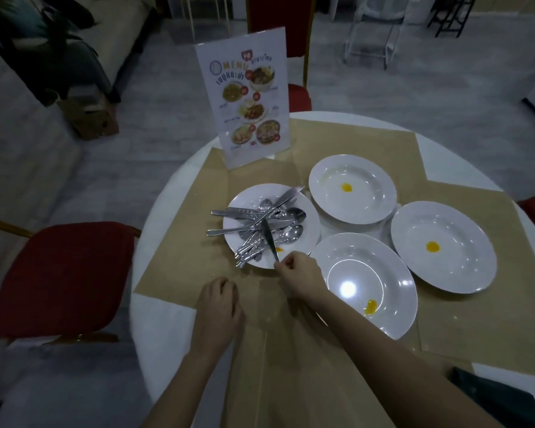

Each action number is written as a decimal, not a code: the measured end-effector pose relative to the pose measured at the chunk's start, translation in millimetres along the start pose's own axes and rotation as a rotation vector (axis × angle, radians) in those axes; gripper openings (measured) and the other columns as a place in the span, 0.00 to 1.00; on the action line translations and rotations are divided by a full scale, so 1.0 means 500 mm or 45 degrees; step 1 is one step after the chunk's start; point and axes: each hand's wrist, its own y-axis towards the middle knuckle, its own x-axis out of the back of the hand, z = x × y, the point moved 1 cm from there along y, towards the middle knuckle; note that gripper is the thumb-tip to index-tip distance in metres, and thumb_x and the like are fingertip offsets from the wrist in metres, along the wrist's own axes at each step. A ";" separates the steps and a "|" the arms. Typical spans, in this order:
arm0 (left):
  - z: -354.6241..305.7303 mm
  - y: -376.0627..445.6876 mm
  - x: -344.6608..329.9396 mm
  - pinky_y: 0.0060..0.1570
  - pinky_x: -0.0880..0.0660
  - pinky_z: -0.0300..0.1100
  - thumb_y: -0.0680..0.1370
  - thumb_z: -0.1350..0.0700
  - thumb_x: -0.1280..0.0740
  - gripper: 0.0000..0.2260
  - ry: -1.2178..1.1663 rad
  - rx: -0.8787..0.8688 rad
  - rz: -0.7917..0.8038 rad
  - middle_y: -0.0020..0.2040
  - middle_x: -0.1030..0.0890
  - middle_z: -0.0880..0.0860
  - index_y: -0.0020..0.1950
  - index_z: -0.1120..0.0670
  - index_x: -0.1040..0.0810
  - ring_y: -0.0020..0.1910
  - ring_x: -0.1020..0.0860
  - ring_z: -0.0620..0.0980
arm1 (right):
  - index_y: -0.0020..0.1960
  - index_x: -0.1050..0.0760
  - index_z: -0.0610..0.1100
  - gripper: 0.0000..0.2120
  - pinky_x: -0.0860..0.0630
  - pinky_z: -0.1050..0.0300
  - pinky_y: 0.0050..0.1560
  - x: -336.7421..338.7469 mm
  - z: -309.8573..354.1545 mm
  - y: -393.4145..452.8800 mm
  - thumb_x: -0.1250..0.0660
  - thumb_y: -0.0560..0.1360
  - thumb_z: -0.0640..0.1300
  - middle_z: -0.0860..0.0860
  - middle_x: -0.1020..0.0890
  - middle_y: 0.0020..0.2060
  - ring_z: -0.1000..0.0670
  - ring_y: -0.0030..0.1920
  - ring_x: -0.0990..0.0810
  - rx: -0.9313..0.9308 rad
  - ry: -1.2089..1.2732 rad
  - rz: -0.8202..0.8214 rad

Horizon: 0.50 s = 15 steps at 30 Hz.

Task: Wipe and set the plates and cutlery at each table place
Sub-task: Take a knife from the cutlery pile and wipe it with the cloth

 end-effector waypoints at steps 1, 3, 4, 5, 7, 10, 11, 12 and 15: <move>0.007 0.008 0.001 0.50 0.24 0.48 0.72 0.56 0.43 0.13 0.007 -0.016 -0.011 0.53 0.24 0.56 0.53 0.58 0.24 0.51 0.26 0.55 | 0.45 0.22 0.41 0.10 0.33 0.58 0.40 -0.007 0.000 0.006 0.35 0.77 0.48 0.51 0.21 0.37 0.51 0.40 0.24 -0.003 -0.030 -0.006; 0.018 0.020 -0.002 0.50 0.24 0.48 0.72 0.57 0.40 0.13 0.016 -0.049 -0.039 0.53 0.24 0.56 0.53 0.59 0.23 0.52 0.26 0.55 | 0.44 0.22 0.42 0.10 0.30 0.57 0.40 -0.022 0.000 0.016 0.35 0.76 0.49 0.50 0.20 0.38 0.49 0.42 0.22 -0.018 -0.094 -0.018; 0.021 0.021 -0.004 0.51 0.24 0.48 0.72 0.57 0.42 0.14 0.019 -0.061 -0.050 0.53 0.23 0.57 0.54 0.59 0.23 0.52 0.25 0.55 | 0.44 0.22 0.43 0.11 0.27 0.56 0.42 -0.029 0.000 0.020 0.35 0.76 0.50 0.49 0.18 0.40 0.47 0.44 0.20 -0.027 -0.130 -0.025; 0.021 0.021 -0.004 0.51 0.24 0.48 0.72 0.56 0.44 0.16 0.017 -0.072 -0.061 0.53 0.23 0.57 0.54 0.60 0.23 0.52 0.25 0.56 | 0.45 0.22 0.43 0.11 0.25 0.54 0.45 -0.033 0.000 0.021 0.36 0.76 0.50 0.48 0.18 0.42 0.46 0.45 0.20 -0.027 -0.160 -0.034; 0.026 0.016 -0.009 0.51 0.24 0.48 0.73 0.56 0.44 0.16 -0.007 -0.088 -0.093 0.54 0.23 0.57 0.54 0.60 0.23 0.52 0.25 0.56 | 0.47 0.22 0.42 0.12 0.23 0.50 0.49 -0.042 0.005 0.024 0.36 0.77 0.50 0.47 0.17 0.44 0.45 0.47 0.20 -0.013 -0.209 -0.041; 0.039 0.008 -0.023 0.53 0.28 0.49 0.75 0.59 0.39 0.11 -0.058 -0.153 -0.152 0.57 0.26 0.58 0.55 0.61 0.25 0.52 0.27 0.57 | 0.50 0.25 0.41 0.12 0.24 0.50 0.49 -0.048 0.014 0.029 0.38 0.78 0.50 0.45 0.18 0.47 0.42 0.49 0.21 0.018 -0.315 -0.039; 0.043 0.005 -0.028 0.54 0.29 0.49 0.75 0.60 0.38 0.11 -0.065 -0.180 -0.166 0.58 0.26 0.58 0.56 0.61 0.25 0.53 0.27 0.58 | 0.51 0.26 0.41 0.12 0.25 0.51 0.48 -0.049 0.017 0.032 0.39 0.78 0.50 0.44 0.19 0.48 0.41 0.50 0.21 0.032 -0.365 -0.032; 0.046 0.004 -0.031 0.55 0.29 0.50 0.76 0.60 0.38 0.11 -0.071 -0.200 -0.175 0.59 0.27 0.58 0.57 0.61 0.26 0.54 0.28 0.58 | 0.52 0.27 0.41 0.12 0.26 0.51 0.47 -0.047 0.019 0.036 0.40 0.79 0.50 0.43 0.19 0.48 0.40 0.50 0.21 0.043 -0.411 -0.021; 0.053 0.003 -0.037 0.58 0.30 0.51 0.78 0.58 0.40 0.12 -0.080 -0.214 -0.189 0.61 0.28 0.58 0.59 0.60 0.27 0.56 0.29 0.58 | 0.51 0.28 0.43 0.10 0.25 0.50 0.48 -0.043 0.025 0.046 0.40 0.79 0.50 0.43 0.19 0.48 0.41 0.49 0.21 0.052 -0.487 0.009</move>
